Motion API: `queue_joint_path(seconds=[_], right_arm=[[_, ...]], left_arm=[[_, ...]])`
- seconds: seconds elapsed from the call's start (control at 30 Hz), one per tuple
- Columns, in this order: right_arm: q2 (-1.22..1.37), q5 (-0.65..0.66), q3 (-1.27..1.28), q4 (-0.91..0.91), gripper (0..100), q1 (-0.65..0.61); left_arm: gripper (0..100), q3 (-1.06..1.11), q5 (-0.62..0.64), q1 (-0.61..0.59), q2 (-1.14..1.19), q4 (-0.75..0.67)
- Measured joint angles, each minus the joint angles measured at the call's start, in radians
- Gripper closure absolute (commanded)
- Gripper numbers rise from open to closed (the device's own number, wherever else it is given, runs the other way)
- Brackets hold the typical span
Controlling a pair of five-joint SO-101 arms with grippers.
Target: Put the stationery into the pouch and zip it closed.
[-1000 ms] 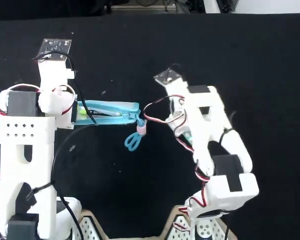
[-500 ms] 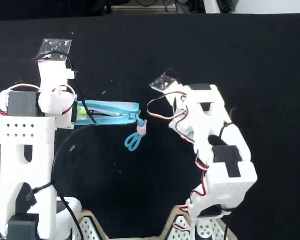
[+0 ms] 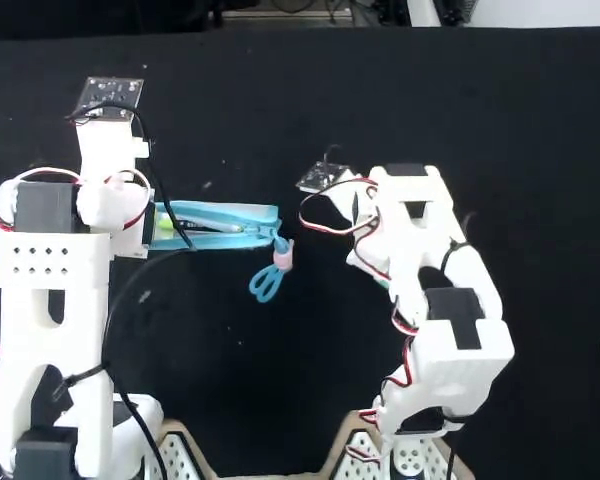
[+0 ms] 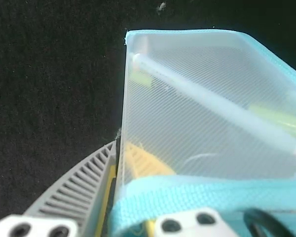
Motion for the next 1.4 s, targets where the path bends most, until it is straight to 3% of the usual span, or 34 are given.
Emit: queue_joint_path(seconds=[0.2,0.3,0.53,0.8,1.1,1.4], right_arm=[[0.026,-0.052,-0.017,-0.014,84.1,-0.002],[0.028,-0.140,-0.018,-0.018,98.8,-0.002],[0.031,-0.190,-0.031,-0.028,98.8,0.012],[-0.390,-0.247,-0.020,0.201,98.8,-0.009],[-1.085,-0.517,-0.020,0.255,98.7,-0.334],[-1.353,-0.710,-0.020,-0.028,98.7,-0.686]], left_arm=[[97,0.000,0.000,0.000,0.000,0.000],[97,0.000,0.000,0.000,0.000,0.000],[97,0.000,0.000,0.000,0.000,0.000],[97,0.000,0.000,0.000,0.000,0.000],[97,0.003,0.000,0.000,0.000,0.000],[97,0.009,0.000,0.000,0.000,0.000]])
